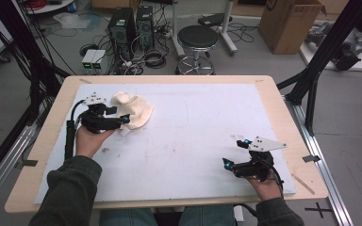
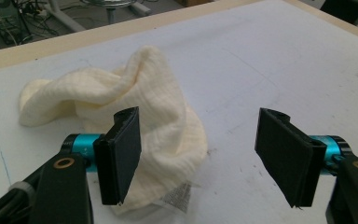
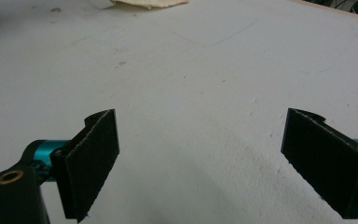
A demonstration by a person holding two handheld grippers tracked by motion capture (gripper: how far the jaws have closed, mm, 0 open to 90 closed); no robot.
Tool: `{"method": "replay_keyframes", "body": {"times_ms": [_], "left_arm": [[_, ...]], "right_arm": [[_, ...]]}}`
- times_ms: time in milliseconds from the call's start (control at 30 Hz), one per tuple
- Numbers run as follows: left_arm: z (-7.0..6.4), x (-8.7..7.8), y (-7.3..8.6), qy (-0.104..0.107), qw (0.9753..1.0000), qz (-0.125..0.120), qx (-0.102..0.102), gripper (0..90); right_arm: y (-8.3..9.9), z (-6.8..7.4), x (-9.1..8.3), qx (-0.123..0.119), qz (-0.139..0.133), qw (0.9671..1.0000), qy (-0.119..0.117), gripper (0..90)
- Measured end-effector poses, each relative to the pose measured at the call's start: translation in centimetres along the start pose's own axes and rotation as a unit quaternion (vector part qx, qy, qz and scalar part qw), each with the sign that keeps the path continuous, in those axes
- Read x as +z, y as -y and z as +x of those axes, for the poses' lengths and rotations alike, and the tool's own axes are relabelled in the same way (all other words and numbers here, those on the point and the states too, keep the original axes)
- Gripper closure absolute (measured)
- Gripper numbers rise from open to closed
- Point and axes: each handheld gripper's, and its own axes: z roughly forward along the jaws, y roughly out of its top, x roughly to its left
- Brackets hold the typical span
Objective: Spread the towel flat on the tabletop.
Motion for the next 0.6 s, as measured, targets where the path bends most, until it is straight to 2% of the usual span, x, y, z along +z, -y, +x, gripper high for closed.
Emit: {"method": "replay_keyframes", "body": {"times_ms": [367,433,500,600], "left_arm": [[1.2,3.6,-2.9,-0.028,0.9994,0.018,-0.001,32.4],[1.5,4.3,-3.0,-0.032,0.9994,0.008,-0.008,32.5],[1.8,5.0,-2.9,-0.036,0.9991,0.014,-0.018,32.0],[2.0,6.3,-2.5,-0.044,0.9984,0.028,-0.020,31.0]], "right_arm": [[-0.1,-0.1,0.5,-0.003,0.003,1.0000,-0.006,10.6],[-0.1,-0.1,0.5,-0.004,0.004,1.0000,-0.006,10.6],[-0.1,-0.1,0.5,-0.006,0.005,1.0000,-0.006,10.6],[-0.2,-0.2,0.6,-0.005,0.004,1.0000,-0.006,10.6]]}}
